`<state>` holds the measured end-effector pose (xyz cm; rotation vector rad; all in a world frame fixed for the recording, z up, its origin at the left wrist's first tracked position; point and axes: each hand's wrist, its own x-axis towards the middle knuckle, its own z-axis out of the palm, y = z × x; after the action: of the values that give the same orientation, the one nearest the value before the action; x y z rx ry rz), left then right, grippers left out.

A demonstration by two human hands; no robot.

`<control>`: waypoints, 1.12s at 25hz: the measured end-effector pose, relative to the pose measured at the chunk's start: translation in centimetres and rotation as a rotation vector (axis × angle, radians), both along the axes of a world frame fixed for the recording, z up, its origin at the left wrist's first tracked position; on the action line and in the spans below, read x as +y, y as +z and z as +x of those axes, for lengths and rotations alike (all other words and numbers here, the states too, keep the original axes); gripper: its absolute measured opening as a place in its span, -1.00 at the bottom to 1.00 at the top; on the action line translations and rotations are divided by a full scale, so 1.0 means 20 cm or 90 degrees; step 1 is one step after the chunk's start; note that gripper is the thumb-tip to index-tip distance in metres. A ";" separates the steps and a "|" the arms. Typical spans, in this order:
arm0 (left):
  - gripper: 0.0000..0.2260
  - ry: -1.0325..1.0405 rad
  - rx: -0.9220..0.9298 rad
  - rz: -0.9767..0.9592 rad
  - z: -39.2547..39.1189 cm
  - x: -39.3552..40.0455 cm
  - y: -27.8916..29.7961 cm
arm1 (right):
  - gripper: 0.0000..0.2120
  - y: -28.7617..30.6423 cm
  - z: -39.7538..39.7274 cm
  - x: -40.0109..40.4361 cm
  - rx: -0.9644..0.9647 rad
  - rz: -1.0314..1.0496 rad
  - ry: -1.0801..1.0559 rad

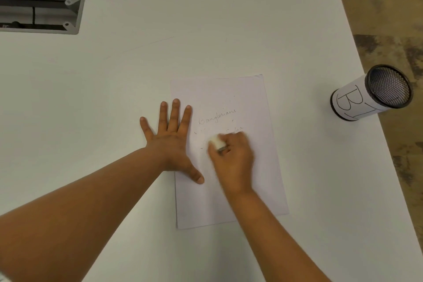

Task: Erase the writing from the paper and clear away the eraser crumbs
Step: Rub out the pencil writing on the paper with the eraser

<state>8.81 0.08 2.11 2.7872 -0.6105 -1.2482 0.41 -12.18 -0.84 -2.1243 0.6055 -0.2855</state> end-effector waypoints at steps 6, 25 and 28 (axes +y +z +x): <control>0.41 0.003 0.005 -0.009 0.01 0.00 0.00 | -0.85 0.02 0.06 -0.13 -0.007 -0.020 -0.060; 0.41 0.007 0.007 -0.003 0.01 0.00 0.01 | -0.86 0.04 0.08 -0.28 0.008 -0.027 -0.116; 0.41 0.003 0.005 -0.002 0.00 0.00 0.01 | -0.86 0.03 0.01 -0.14 0.026 -0.029 -0.052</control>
<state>8.84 0.14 2.28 2.7788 -0.6051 -1.2558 0.57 -14.91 -0.31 -2.1571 0.7167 -0.3039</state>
